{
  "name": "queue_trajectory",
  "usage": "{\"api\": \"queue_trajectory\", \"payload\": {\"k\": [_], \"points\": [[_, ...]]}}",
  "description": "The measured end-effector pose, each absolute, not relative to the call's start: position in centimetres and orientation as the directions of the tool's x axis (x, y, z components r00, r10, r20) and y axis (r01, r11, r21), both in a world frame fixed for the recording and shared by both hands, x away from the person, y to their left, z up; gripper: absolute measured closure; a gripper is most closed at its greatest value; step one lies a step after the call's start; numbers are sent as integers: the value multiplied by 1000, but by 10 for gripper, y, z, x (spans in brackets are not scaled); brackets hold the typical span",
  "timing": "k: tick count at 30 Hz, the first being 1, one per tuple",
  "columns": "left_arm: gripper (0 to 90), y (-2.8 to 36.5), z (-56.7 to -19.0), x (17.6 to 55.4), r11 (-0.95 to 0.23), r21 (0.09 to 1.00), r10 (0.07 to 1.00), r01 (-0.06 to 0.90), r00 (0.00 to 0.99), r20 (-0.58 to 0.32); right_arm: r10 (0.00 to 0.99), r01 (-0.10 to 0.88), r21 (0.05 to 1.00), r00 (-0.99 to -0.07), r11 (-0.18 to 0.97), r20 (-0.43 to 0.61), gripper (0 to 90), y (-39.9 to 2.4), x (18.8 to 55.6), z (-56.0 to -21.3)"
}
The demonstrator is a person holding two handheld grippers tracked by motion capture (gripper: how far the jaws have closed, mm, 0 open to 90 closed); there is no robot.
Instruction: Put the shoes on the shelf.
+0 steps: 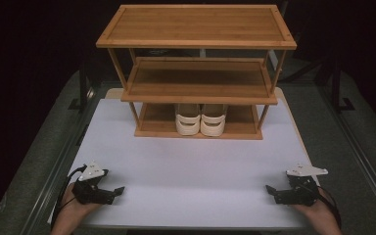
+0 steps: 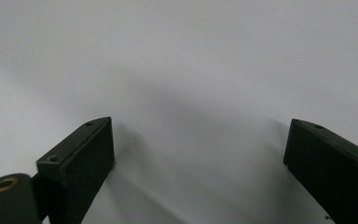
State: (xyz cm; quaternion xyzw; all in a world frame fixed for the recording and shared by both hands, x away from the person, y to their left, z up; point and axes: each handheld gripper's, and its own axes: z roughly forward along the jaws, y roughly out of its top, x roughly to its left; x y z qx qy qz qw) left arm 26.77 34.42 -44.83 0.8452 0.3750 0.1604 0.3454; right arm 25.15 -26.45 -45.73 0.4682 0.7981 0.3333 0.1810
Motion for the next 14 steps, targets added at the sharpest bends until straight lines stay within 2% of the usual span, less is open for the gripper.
{"api": "queue_trajectory", "payload": {"k": [10,14], "points": [[54,343,-449,266,-491,700,745,519,667,28,868,625,704,-496,338,23,79,-265,251,-458],[17,342,-449,266,-492,697,752,521,658,40,868,625,704,-495,337,23,79,-265,251,-458]]}}
